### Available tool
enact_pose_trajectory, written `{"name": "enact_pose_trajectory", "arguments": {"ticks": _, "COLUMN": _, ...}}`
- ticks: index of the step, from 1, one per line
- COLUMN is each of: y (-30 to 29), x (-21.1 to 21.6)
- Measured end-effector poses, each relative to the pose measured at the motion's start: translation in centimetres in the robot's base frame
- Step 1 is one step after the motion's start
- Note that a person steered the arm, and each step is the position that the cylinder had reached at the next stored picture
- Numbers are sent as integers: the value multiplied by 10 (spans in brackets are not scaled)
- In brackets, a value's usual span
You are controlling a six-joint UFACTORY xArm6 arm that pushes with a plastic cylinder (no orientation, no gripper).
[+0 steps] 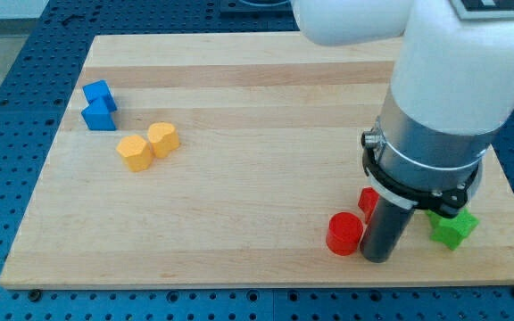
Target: Move the red star slightly up
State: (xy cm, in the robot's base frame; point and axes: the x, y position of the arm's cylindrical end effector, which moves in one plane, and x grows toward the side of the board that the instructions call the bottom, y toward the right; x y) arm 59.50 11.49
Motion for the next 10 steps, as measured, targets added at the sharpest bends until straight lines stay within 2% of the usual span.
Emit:
{"name": "enact_pose_trajectory", "arguments": {"ticks": 1, "y": 19, "x": 10}}
{"name": "enact_pose_trajectory", "arguments": {"ticks": 2, "y": 23, "x": -2}}
{"name": "enact_pose_trajectory", "arguments": {"ticks": 5, "y": -9, "x": -46}}
{"name": "enact_pose_trajectory", "arguments": {"ticks": 10, "y": 12, "x": -58}}
